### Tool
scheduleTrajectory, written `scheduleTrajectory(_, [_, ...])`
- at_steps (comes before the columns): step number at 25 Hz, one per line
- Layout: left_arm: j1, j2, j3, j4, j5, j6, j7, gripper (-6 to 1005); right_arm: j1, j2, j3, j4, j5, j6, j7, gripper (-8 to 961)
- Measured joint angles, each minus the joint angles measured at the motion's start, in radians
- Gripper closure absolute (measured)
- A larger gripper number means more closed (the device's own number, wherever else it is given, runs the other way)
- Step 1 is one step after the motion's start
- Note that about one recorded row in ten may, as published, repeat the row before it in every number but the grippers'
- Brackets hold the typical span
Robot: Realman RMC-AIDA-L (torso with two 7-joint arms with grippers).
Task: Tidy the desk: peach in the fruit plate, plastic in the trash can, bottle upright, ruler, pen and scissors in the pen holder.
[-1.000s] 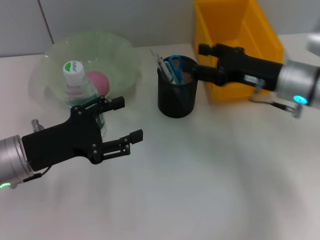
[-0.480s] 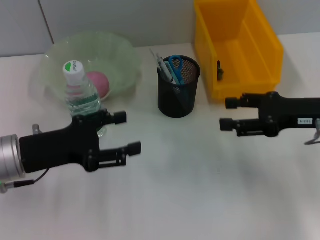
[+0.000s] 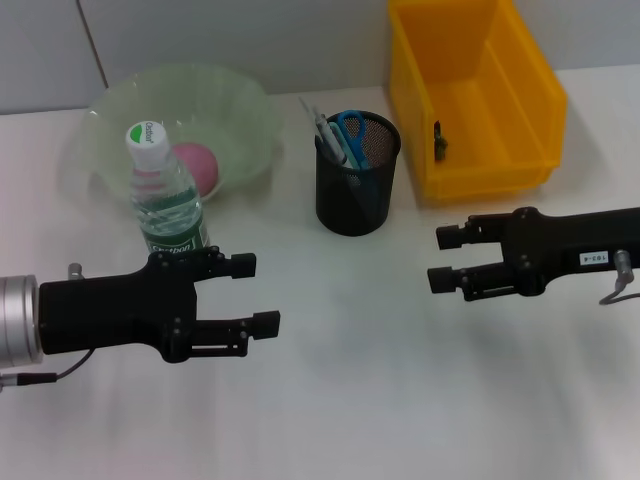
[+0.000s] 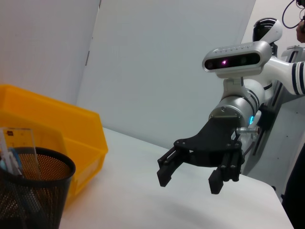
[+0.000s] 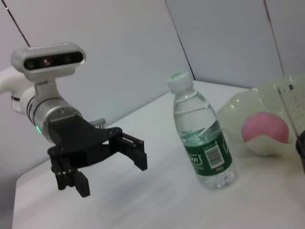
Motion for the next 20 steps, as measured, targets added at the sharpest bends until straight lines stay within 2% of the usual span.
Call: scheduleTrajectory(20, [-0.016, 0.002, -0.007, 0.005, 0.049, 0.024, -0.030, 153, 0.003, 0.008, 0.000, 0.001, -0.035, 0.000, 0.006, 165])
